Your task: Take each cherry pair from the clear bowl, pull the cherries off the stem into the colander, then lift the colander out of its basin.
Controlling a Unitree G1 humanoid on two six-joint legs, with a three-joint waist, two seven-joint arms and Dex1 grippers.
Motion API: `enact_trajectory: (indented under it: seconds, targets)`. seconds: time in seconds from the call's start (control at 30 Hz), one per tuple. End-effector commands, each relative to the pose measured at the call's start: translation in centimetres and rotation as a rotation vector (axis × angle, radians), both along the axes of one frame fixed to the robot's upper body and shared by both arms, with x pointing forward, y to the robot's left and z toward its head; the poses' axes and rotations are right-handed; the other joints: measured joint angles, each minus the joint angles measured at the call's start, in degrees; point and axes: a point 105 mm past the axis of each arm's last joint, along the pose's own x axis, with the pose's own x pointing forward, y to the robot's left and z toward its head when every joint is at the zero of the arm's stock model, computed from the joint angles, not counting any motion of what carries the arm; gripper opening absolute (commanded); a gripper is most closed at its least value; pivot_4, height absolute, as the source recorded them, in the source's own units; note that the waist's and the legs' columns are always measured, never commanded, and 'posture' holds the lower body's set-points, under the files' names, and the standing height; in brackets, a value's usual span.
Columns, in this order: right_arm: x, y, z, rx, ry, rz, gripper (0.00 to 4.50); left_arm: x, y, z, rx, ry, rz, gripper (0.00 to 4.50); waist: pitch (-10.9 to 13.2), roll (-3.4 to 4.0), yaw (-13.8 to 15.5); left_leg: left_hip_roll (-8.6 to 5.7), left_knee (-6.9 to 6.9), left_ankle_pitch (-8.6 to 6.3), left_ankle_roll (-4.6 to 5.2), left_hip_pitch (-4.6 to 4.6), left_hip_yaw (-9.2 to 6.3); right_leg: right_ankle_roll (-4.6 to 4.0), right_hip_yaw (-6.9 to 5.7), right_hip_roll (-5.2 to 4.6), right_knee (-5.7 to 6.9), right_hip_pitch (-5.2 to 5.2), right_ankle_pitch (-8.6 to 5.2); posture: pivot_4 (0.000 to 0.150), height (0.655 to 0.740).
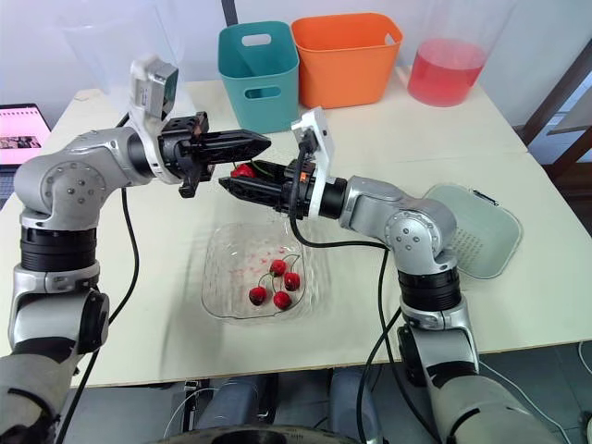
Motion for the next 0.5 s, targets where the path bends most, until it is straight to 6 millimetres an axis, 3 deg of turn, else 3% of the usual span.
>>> enact_trajectory:
  seconds: [0.03, 0.23, 0.5]
  targets:
    - [-0.6, 0.1, 1.3, 0.032, -0.048, 0.023, 1.11, -0.5, 0.0, 1.1, -0.015, -0.047, -0.008, 0.00, 0.00, 0.00, 0.04, 0.00, 0.00, 0.00, 0.00, 0.00, 0.00, 0.00, 0.00, 0.00, 0.00, 0.00, 0.00, 0.150, 0.7400]
    - [-0.8, -0.1, 0.9, 0.007, -0.051, 0.022, 1.11, -0.4, 0.2, 1.5, -0.028, -0.054, -0.003, 0.00, 0.00, 0.00, 0.01, -0.01, 0.00, 0.00, 0.00, 0.00, 0.00, 0.00, 0.00, -0.01, 0.00, 0.00, 0.00, 0.150, 0.7400]
    - [-1.3, -0.2, -1.1, -0.085, -0.053, 0.034, 1.11, -0.2, 0.3, 2.3, -0.052, -0.067, 0.012, 0.00, 0.00, 0.00, 0.02, -0.01, 0.00, 0.00, 0.00, 0.00, 0.01, 0.00, 0.00, -0.01, 0.00, 0.00, 0.00, 0.150, 0.7400]
